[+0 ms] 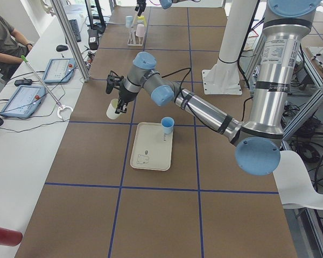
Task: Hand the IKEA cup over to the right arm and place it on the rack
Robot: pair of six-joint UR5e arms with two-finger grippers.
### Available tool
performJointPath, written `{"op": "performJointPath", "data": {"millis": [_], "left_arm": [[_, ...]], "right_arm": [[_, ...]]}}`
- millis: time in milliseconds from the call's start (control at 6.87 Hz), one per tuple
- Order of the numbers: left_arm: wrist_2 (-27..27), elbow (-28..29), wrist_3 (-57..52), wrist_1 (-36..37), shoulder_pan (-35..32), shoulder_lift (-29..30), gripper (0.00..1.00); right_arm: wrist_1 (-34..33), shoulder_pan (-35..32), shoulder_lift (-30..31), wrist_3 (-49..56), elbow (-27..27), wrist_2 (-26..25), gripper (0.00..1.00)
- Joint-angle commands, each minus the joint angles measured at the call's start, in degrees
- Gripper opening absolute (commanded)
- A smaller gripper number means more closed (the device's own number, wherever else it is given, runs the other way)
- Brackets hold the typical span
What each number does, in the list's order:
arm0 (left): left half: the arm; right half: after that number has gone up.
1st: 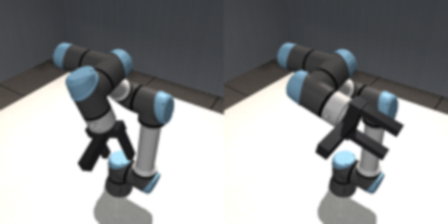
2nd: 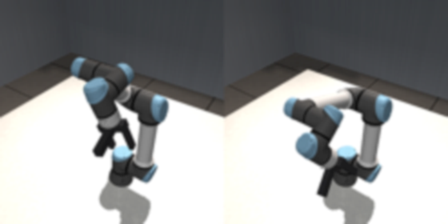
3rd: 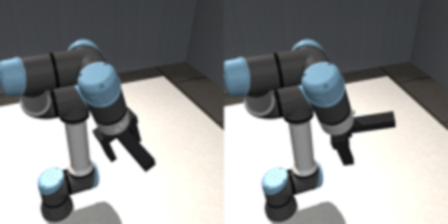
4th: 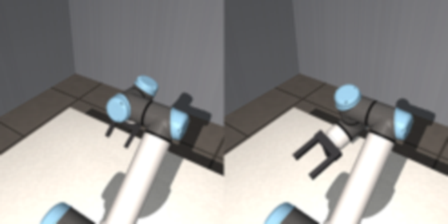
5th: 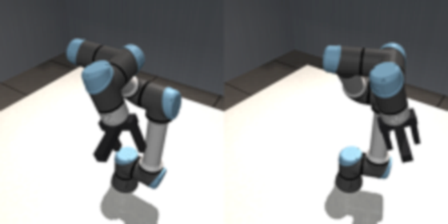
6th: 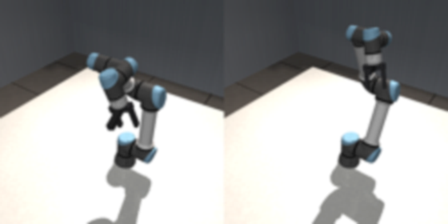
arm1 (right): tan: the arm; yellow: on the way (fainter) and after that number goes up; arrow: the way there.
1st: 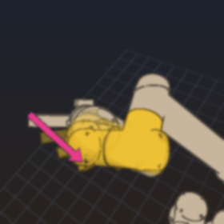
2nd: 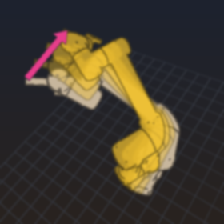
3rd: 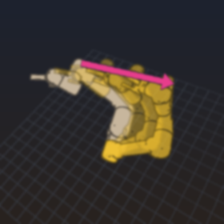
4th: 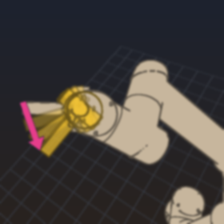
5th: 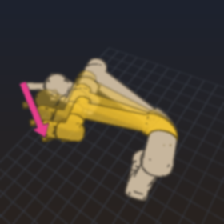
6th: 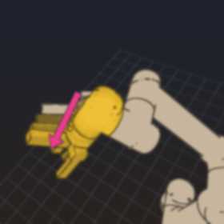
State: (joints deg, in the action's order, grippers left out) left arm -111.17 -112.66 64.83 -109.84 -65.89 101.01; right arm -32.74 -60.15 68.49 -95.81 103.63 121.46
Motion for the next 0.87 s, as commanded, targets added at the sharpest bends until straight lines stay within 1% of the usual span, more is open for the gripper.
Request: {"op": "performJointPath", "data": {"millis": [0, 146, 291, 437, 728], "left_arm": [[0.2, -0.1, 22.7, -4.9, 6.6, 6.8, 0.0], [1.3, -0.1, 32.6, -9.2, 9.1, 9.3, 0.0], [3.1, -0.2, 40.1, -14.1, 11.7, 10.1, 0.0], [7.8, 0.2, 48.2, -22.0, 16.2, 10.3, 0.0], [15.5, 1.1, 63.8, -35.3, 20.8, 10.3, 0.0]], "right_arm": [[8.2, 5.7, -0.3, -10.0, 0.0, -10.9, 1.0], [11.5, 8.4, -0.3, -13.7, -0.1, -15.8, 1.0], [12.7, 10.0, -0.3, -14.3, -0.1, -18.5, 1.0], [15.1, 11.9, -0.3, -14.3, -0.3, -21.2, 1.0], [16.4, 13.5, -0.4, -14.3, -0.2, -22.6, 1.0]]}}
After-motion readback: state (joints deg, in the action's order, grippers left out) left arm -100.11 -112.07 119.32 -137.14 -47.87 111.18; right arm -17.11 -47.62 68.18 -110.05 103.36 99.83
